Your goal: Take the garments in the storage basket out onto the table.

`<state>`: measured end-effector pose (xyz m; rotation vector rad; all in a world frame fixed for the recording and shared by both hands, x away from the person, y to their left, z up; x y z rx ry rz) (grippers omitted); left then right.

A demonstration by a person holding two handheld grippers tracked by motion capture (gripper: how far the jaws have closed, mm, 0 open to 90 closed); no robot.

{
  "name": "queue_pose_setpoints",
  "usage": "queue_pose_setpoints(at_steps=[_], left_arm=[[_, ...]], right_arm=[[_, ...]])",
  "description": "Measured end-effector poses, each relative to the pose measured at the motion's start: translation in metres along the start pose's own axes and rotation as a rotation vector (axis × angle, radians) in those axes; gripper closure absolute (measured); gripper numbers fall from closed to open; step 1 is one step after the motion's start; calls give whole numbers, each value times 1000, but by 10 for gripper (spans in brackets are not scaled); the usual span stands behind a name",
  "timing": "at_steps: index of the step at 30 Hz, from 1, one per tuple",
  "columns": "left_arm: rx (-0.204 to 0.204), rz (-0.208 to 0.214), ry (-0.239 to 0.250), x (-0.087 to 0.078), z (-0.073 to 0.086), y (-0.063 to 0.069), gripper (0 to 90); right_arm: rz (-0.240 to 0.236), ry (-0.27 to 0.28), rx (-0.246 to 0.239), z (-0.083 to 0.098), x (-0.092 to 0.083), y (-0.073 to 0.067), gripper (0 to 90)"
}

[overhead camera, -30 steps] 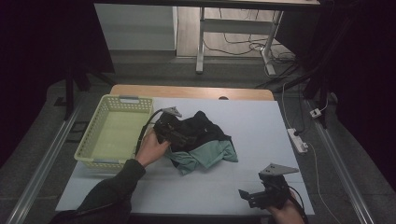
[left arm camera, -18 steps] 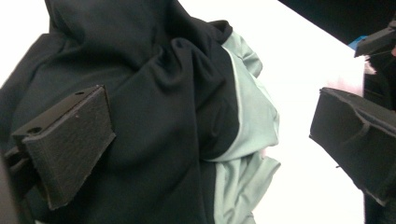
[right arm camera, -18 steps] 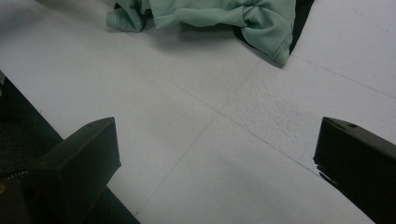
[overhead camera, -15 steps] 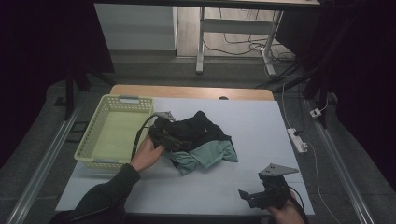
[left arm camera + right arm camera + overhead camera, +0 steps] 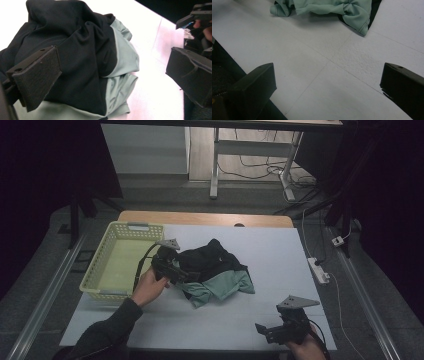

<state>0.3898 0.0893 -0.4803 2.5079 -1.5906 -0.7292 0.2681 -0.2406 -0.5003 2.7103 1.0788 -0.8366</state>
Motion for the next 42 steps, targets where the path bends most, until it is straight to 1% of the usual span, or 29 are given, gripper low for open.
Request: queue_pose_setpoints(at_steps=[3,6,10,15,19,22,26,29,35,42], left_arm=[[-10,5,11,-4,0,2,0],[-7,10,22,-8,0,4,0],[-3,4,28,-13,0,7,0],[-8,2,43,-19,0,12,0],[-6,0,41,-23,3,17,0],[-20,5,38,-27,6,21,0],[-7,-12,26,-32,10,26,0],[-4,-18,27,-36,12,30,0],[-4,-31,27,-44,18,34,0],[-9,-53,38,-61,28,37,0]], right_arm=[[-2,2,2,0,0,0,0],[-3,3,3,0,0,0,0],[-4,6,5,0,-1,0,0],[-4,10,6,-1,-1,1,0],[-6,12,4,-1,-1,1,0],[-9,13,3,-1,-1,0,0],[-6,14,3,-1,-2,0,0],[-10,27,8,-1,-2,0,0],[-11,33,7,-2,-3,0,0],[-23,39,17,-2,-3,1,0]])
Point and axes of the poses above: each handheld gripper's, and its own axes: x roughly forward along the jaws, z roughly out of its underside, y roughly to its right, the point moved 5 cm from there along x, roughly forward along the jaws, and after that the axes turned 14 degrees about y, right-handed, at the moved point
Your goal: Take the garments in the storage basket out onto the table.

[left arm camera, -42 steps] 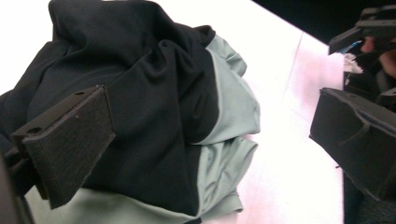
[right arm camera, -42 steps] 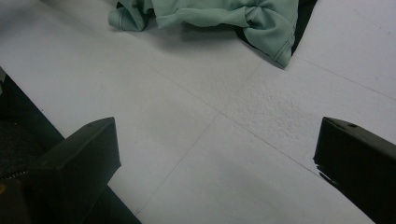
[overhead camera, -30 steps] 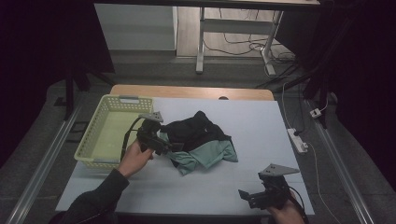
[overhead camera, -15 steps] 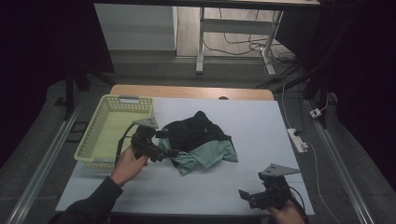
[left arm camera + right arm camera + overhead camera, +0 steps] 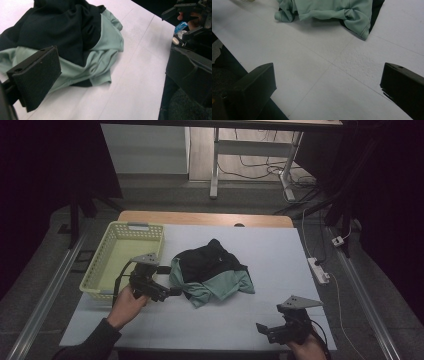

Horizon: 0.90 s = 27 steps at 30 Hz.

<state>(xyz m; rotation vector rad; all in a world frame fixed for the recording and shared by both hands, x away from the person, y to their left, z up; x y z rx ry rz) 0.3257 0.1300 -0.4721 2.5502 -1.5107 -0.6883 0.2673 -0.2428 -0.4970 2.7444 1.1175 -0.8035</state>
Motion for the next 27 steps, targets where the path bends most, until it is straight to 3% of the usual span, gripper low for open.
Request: queue_pose_setpoints(at_steps=[9,16,27], left_arm=[[-14,-25,24,-23,12,5,0],[-2,-86,16,-44,25,8,0],[-42,-143,69,-82,42,8,0]], right_arm=[[-5,0,1,0,0,0,0],[-3,-9,7,0,1,0,0],[-6,-14,1,1,2,0,0]])
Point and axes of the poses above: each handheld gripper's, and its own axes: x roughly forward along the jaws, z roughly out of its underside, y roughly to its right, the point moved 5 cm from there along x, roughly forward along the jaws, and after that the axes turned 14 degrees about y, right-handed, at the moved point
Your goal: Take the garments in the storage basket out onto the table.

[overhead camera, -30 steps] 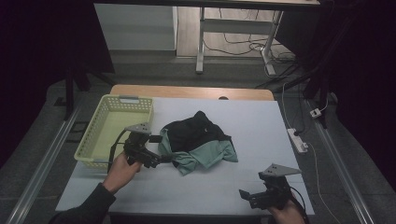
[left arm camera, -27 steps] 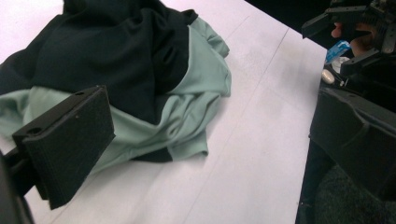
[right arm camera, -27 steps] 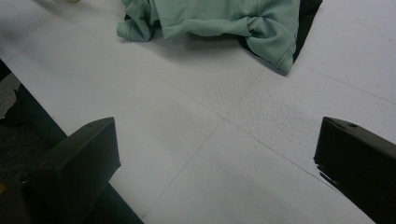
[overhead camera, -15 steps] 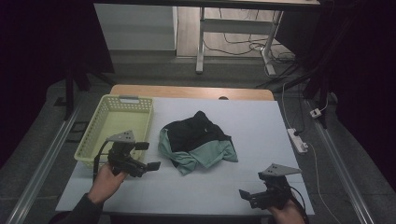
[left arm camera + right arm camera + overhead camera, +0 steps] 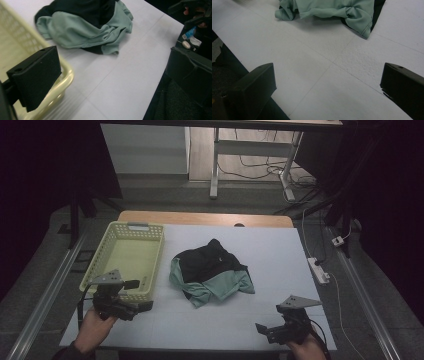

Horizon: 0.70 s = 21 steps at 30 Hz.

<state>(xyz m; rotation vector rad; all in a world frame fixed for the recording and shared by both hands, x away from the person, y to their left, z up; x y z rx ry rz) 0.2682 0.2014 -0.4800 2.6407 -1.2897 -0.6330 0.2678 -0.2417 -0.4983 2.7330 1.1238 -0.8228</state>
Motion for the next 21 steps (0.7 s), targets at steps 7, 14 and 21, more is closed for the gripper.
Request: queue_pose_setpoints(at_steps=[7,14,21], left_arm=[[-53,-41,17,-24,17,-9,0],[-77,-90,50,-50,28,-14,0],[-104,-132,79,-73,38,-19,0]], right_arm=[[1,-4,1,0,0,0,0],[7,-9,-3,0,0,0,0],[8,-10,-2,0,0,0,0]])
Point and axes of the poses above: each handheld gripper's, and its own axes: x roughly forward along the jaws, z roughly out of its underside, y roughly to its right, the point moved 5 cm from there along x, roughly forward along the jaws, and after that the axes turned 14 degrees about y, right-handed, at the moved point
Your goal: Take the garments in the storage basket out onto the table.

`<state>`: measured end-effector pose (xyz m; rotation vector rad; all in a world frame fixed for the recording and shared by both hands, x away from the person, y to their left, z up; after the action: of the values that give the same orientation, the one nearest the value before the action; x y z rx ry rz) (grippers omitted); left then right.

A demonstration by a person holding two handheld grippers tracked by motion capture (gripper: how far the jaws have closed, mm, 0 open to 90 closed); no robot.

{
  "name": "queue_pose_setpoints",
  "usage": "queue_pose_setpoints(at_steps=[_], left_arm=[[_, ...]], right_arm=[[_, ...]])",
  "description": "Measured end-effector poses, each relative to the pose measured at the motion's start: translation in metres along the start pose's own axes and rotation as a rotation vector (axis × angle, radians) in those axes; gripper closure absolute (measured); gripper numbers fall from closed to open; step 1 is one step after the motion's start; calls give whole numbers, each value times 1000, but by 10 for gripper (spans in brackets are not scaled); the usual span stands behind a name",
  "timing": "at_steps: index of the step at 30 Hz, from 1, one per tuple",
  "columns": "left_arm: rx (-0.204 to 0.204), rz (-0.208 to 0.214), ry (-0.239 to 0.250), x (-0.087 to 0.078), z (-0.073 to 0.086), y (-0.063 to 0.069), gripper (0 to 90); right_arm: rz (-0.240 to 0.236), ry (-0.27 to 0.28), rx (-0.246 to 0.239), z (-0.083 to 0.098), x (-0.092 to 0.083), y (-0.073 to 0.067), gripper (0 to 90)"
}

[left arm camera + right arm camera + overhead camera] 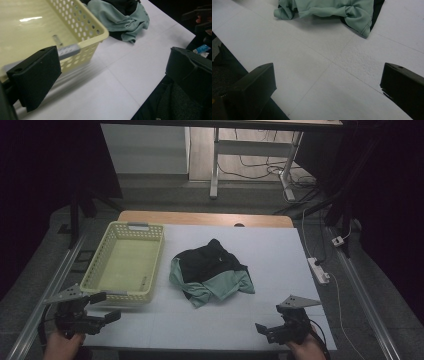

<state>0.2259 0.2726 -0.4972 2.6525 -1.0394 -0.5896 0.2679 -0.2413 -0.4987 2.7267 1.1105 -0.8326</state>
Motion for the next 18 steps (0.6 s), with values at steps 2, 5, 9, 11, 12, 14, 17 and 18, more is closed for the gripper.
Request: queue_pose_setpoints(at_steps=[2,5,9,11,12,14,17,18], left_arm=[[-9,-8,6,-5,2,-2,0],[-15,-20,3,-10,5,-4,0],[-7,-51,-13,-16,9,-7,0],[-6,-66,-25,-19,11,-8,0],[-6,-72,-33,-19,12,-9,0],[-7,-83,-51,-21,15,-10,0],[-2,-93,-71,-22,17,-10,0],[0,-98,-77,-23,18,-9,0]], right_arm=[[0,1,1,0,0,0,0],[1,0,1,0,0,0,0],[3,-1,0,0,0,0,0],[3,-1,0,0,0,0,0],[3,-1,0,0,0,0,0],[3,-1,0,0,0,0,0],[4,0,1,0,0,0,0],[4,0,2,0,0,0,0]])
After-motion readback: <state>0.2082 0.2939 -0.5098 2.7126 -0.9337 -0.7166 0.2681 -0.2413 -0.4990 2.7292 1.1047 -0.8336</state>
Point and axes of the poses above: each handheld gripper's, and its own axes: x roughly forward along the jaws, z roughly out of its underside, y roughly to its right, the point moved 5 cm from there along x, roughly forward along the jaws, and after that the axes turned 14 degrees about y, right-handed, at the moved point
